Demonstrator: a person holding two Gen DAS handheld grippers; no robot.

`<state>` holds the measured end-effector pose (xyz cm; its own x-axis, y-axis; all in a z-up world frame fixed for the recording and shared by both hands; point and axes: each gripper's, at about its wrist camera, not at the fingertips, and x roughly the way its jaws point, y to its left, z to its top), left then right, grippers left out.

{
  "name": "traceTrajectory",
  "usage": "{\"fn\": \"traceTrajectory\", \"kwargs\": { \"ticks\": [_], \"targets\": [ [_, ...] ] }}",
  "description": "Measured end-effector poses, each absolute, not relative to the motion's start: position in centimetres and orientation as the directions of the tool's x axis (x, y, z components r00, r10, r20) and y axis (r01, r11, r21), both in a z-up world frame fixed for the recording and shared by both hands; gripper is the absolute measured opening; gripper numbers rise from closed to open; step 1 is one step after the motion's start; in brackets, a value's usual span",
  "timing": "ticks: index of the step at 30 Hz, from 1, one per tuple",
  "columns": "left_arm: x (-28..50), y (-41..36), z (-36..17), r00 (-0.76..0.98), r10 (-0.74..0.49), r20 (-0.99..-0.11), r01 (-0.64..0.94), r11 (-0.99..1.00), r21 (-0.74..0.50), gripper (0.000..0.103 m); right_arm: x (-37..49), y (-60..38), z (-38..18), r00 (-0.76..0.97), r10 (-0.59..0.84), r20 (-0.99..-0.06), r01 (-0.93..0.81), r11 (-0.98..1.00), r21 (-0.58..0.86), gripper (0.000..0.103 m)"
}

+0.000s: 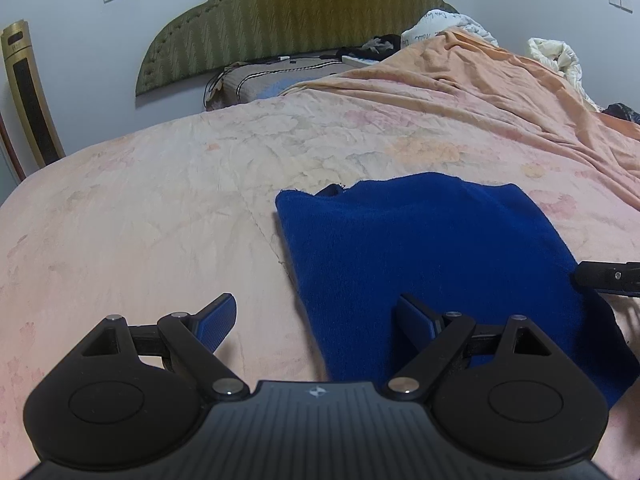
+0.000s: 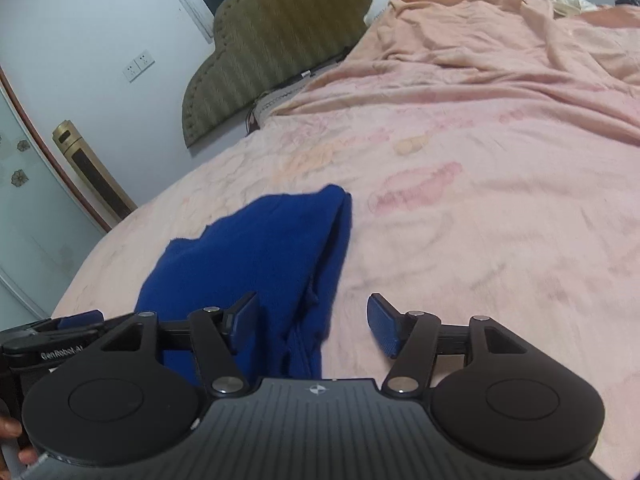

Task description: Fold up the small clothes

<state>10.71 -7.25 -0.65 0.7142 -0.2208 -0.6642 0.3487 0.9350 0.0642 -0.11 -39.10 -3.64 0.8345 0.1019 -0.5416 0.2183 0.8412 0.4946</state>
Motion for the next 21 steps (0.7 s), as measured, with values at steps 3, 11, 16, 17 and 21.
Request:
{"fn": "traceTrajectory", "kwargs": {
  "ticks": [3,11,16,17,21],
  "targets": [
    [11.0,-6.9,-0.8,0.709,-0.229,-0.667,0.351,0.935,0.053,0.088,-0.1,-39.9,-4.4,0.831,0.136,-0.539,0.214,0.817,0.535,0.067],
    [15.0,-3.6,-2.6,0.583,-0.458,-0.671,0.363,0.886,-0.288,0.088,3.0,-42.8,-5.9,0.808,0.321,-0.495,0.097,0.755,0.649,0.074],
    [18.4,-2.8,-4.6,0.497,-0.61,-0.617,0.334,0.791,-0.512,0.093,7.3,-43.6,-6.7,0.752,0.485,-0.446,-0.025,0.698,0.716,0.075],
    [18.9,-2.9,-4.7,0.491,-0.629,-0.603,0.338,0.776,-0.533,0.093,8.1,-43.6,-6.8,0.742,0.513,-0.432,-0.047,0.682,0.73,0.074],
    [21.3,-4.2,-5.3,0.433,-0.702,-0.566,0.356,0.71,-0.608,0.092,11.7,-43.2,-6.9,0.695,0.601,-0.394,-0.13,0.644,0.754,0.072]
  ]
}}
